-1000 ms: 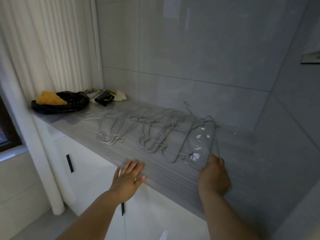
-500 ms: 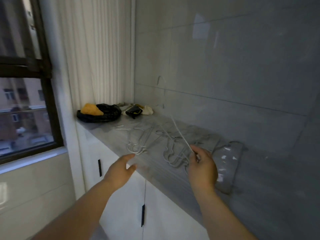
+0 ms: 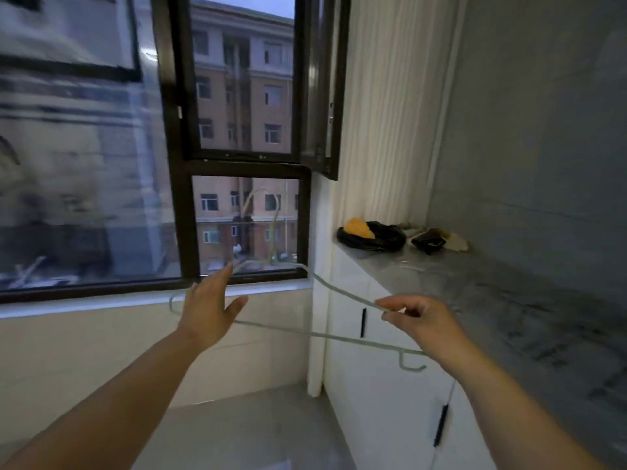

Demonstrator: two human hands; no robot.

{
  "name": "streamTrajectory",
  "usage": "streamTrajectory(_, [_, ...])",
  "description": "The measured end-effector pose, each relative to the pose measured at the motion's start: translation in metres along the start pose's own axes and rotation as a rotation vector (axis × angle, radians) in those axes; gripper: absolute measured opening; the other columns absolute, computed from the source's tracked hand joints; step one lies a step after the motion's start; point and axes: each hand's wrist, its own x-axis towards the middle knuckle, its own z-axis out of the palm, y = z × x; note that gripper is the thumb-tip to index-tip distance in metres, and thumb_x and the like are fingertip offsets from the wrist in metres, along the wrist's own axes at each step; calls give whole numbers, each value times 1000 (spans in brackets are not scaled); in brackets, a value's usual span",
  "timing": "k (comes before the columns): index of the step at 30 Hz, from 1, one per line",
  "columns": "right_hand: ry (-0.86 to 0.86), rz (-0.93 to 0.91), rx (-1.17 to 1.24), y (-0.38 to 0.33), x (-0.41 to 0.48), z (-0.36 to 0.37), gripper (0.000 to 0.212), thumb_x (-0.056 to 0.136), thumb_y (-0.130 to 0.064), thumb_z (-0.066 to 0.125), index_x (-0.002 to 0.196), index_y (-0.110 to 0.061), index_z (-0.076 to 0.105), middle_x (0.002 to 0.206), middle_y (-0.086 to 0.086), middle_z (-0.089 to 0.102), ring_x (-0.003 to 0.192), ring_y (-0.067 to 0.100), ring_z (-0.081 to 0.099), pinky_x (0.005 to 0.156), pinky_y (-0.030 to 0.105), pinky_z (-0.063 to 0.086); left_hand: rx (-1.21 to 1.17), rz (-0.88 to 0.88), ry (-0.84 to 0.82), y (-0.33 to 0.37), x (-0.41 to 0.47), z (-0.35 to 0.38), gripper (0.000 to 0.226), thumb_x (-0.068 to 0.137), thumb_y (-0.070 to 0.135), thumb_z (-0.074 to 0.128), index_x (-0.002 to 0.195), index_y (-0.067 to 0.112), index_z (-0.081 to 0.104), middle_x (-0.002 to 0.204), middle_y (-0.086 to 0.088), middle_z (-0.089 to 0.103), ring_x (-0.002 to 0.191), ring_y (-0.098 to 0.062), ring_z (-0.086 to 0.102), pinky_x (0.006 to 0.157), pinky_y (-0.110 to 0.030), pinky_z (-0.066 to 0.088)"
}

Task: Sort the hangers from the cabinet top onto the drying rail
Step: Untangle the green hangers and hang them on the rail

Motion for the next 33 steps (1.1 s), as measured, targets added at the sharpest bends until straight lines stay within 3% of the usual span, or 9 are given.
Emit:
streamTrajectory(3, [-119,-33,-19,-26,-28,42,18,81,3,63,93,-9,71,68,-12,58,50,-2,51,47,1,36,12,-120,13,-45,-47,-58,38,91,19,50,128,10,49,119,-15,61,115,-33,52,103,-40,33])
streamTrajectory(6, [-249,-41,-19,-51,-61,89,19,81,1,63,95,-11,70,68,-12,58,58,4,45,48,-1,36,-40,-268,-23,-86,-102,-122,26,93,17,47,109,6,64,103,-14,67,100,-31,60,87,-30,41])
streamTrajectory(9, [-407,-42,-18,-75,-97,139,23,82,0,64,98,-16,68,77,-8,59,63,3,46,49,-2,37,64,-340,-77,-126,-162,-184,24,92,21,49,101,9,68,89,-7,68,84,-20,59,75,-25,40])
streamTrajectory(14, [-720,-110,-83,-119,-154,239,27,83,0,62,108,-10,65,89,4,55,68,5,48,47,-1,36,102,-543,21,-182,-269,-275,20,91,21,51,92,11,68,75,3,60,74,-15,54,61,-22,37])
streamTrajectory(18, [-951,-185,-111,-164,-194,318,26,85,2,55,107,-7,65,77,-2,56,59,-2,49,42,2,34,127,-661,109,-216,-347,-333,18,90,17,52,74,18,60,73,0,59,76,-19,55,68,-25,37])
streamTrajectory(23, [-1158,-292,-120,-223,-239,411,25,90,0,47,110,-5,62,67,-4,57,30,-2,42,36,11,34,210,-803,221,-250,-416,-397,19,91,16,52,93,8,68,80,0,61,80,-18,57,73,-27,39])
streamTrajectory(26, [-1282,-323,-109,-254,-265,467,25,92,-1,46,114,0,58,67,-4,56,29,-1,42,35,12,37,276,-913,302,-274,-447,-437,16,90,19,53,89,16,68,81,3,62,72,-12,53,60,-23,33])
streamTrajectory(30, [-1407,-380,-82,-307,-294,549,27,92,-3,46,118,2,54,66,-3,56,28,-2,44,33,12,38,355,-991,352,-322,-475,-497,16,89,18,55,91,14,71,92,-9,69,87,-23,62,69,-27,36])
streamTrajectory(33, [-1481,-416,-15,-349,-310,609,29,92,-2,45,120,4,51,64,-1,56,28,-1,46,32,12,38,332,-1019,442,-361,-481,-539,16,88,15,55,82,20,69,79,-4,64,70,-20,58,69,-28,42])
